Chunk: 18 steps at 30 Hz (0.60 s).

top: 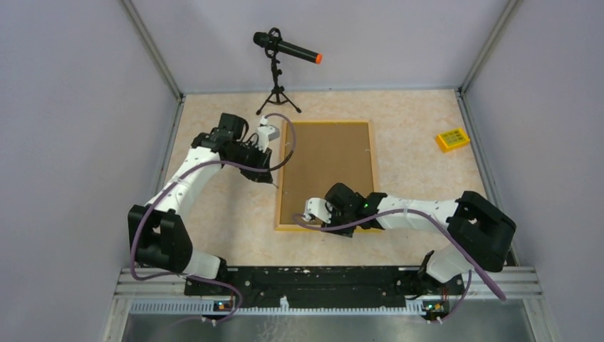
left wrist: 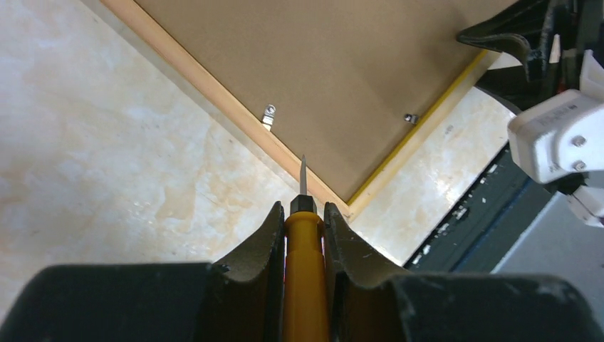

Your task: Take the photo out of the frame

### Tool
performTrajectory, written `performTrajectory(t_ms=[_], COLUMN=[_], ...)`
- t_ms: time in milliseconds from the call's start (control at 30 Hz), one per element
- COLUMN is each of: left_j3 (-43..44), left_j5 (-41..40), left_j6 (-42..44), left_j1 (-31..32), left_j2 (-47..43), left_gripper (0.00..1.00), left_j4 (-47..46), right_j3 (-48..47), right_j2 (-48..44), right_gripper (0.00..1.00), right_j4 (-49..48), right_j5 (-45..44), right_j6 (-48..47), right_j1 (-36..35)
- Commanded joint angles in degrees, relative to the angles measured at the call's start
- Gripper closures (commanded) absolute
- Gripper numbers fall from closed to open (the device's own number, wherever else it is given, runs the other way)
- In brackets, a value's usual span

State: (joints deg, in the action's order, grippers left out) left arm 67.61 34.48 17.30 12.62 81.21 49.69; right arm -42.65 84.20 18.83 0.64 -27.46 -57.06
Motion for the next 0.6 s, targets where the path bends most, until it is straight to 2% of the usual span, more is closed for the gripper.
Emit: performTrajectory(t_ms=[0,167,567], left_j3=[4.9,5.2,7.0], left_j5=[-6.9,-12.9,-22.7], left_j6=[3.5,3.3,4.4], left_j1=[3.4,8.4,14.4], left_j2=[3.3,6.3,10.2], left_gripper=[1.0,1.0,1.0], left_j4=[-2.1,-5.1,-6.2], right_j3=[-2.5,-4.9,-6.6], right_j2=[1.7,2.6,5.5], right_gripper=[0.51,0.51,0.52], right_j4=[0.0,4.3,2.9], right_j5=[-1.1,5.5,3.6], right_j6=[-1.2,-2.2,-0.2], right_j1=[1.6,2.2,2.2])
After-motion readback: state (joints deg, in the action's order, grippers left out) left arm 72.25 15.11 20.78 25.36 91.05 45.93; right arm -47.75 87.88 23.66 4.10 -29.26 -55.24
